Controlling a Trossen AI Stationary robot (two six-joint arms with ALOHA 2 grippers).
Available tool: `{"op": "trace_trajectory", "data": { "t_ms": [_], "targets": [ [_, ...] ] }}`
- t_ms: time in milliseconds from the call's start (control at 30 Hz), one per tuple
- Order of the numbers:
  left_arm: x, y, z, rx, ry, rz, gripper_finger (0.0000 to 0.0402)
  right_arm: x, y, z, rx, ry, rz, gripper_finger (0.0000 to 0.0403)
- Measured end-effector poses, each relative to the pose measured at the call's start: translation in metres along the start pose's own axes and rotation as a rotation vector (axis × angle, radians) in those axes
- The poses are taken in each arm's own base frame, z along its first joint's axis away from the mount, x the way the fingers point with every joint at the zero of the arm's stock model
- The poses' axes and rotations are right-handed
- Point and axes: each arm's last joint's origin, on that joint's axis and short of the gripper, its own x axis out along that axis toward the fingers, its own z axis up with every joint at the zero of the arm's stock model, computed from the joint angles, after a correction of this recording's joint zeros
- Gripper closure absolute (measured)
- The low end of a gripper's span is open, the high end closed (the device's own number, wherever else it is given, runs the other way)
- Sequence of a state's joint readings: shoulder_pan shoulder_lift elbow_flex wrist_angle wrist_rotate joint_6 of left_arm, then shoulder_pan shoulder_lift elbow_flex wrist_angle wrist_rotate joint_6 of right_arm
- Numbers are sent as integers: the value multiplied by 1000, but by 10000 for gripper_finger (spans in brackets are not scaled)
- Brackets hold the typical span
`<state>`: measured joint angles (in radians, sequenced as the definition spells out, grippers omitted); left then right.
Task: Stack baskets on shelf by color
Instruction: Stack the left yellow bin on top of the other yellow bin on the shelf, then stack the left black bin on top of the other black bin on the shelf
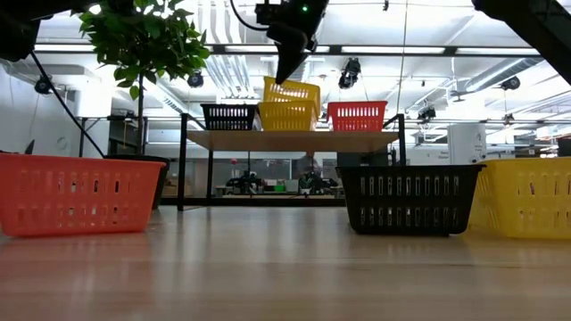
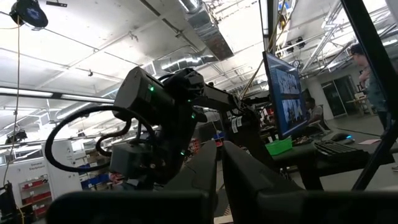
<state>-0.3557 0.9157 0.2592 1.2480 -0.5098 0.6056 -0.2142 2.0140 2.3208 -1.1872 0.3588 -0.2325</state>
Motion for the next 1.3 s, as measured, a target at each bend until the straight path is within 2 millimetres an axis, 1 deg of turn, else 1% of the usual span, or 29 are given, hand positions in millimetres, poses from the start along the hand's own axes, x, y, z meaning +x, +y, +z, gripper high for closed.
{"op": "trace_trajectory", "data": {
  "t_ms": [100, 333, 500, 633, 700, 767, 833, 900, 1000, 1067, 1133, 1200, 1267, 1300],
  "targets": [
    [0, 0, 0, 0, 0, 0, 391, 0, 0, -2, -12, 22, 3, 374],
    [0, 0, 0, 0, 0, -1, 391, -1, 0, -3, 3, 29, -1, 313],
    [0, 0, 0, 0, 0, -1, 391, -6, -1, -1, 33, 12, -4, 294],
    [0, 0, 0, 1, 1, -1, 391, -19, 0, 1, 54, -21, -1, 290],
    [0, 0, 0, 1, 1, -1, 391, -32, 4, 0, 69, -29, 28, 290],
    [0, 0, 0, 2, 0, -1, 391, -47, 13, -3, 85, -31, 83, 296],
    [0, 0, 0, 2, 0, -1, 391, -61, 30, -4, 78, -33, 122, 305],
    [0, 0, 1, 1, -2, 1, 391, -73, 52, -5, 48, -45, 156, 316],
    [1, 0, 1, 0, -3, 2, 391, -87, 95, -8, -5, -71, 182, 336],
    [1, 0, 1, 0, -3, 0, 391, -95, 123, -16, -32, -85, 161, 348],
    [1, -1, 0, -4, 0, -3, 391, -98, 154, -27, -43, -108, 117, 357],
    [1, -2, -2, -16, 8, -8, 391, -95, 186, -42, -61, -150, 58, 364],
    [3, -3, -1, -18, 7, -9, 391, -88, 215, -63, -106, -204, -17, 369],
    [4, -3, -1, -20, 6, -9, 391, -84, 226, -76, -137, -225, -65, 370]
  ]
}}
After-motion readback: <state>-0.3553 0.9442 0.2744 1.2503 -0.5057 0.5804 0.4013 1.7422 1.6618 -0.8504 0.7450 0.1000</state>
